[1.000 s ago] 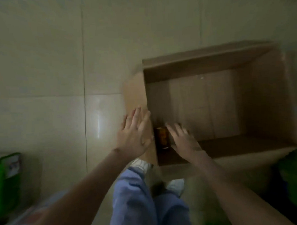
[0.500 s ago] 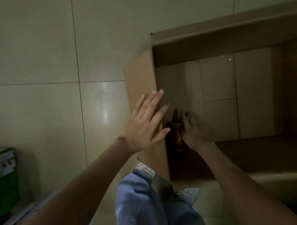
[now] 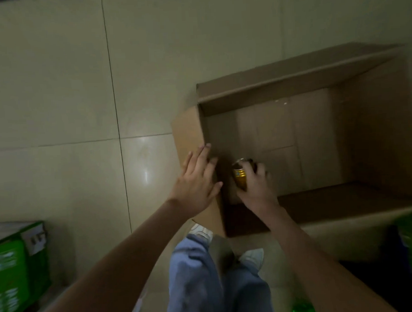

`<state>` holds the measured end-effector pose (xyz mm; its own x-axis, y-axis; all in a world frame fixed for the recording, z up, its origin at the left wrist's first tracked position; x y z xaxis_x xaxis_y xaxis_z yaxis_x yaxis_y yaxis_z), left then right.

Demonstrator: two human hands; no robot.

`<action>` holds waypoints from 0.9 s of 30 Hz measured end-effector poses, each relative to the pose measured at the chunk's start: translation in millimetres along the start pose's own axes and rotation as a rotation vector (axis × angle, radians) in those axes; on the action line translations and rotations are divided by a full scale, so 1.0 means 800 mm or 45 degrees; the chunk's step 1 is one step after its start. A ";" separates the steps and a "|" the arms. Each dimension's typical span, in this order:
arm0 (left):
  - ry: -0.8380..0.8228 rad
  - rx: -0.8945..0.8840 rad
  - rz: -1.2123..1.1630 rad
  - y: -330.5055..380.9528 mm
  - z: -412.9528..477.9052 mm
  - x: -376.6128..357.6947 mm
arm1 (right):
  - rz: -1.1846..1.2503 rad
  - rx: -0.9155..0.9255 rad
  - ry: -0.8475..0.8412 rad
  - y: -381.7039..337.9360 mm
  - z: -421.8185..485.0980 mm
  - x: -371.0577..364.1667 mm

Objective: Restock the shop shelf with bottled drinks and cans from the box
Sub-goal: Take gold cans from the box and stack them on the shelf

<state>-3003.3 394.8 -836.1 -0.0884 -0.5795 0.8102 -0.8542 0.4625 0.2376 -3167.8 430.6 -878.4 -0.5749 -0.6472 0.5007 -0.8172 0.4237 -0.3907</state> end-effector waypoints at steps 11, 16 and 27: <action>-0.012 -0.114 -1.302 0.169 -0.189 0.428 | 0.554 0.386 0.446 -0.203 -0.387 0.348; 0.074 -0.316 -1.415 0.255 -0.283 0.587 | 0.604 0.500 0.677 -0.242 -0.581 0.441; -0.466 -1.155 -1.488 0.473 -0.514 0.742 | 0.897 0.613 1.174 -0.217 -0.992 0.437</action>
<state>-3168.3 501.7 -45.3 0.1582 -0.9669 -0.2000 0.0482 -0.1947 0.9797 -3258.8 633.8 -22.6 -0.8531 0.3904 0.3460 -0.3357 0.0969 -0.9370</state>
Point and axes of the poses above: each hand's wrist, its own z-axis towards the middle knuckle, its own x-axis out of the back of the hand, y = z × x, the point moved 3 cm from there along z, towards the middle knuckle, and after that the axes turned 10 degrees about -y, right-handed, at the moved point
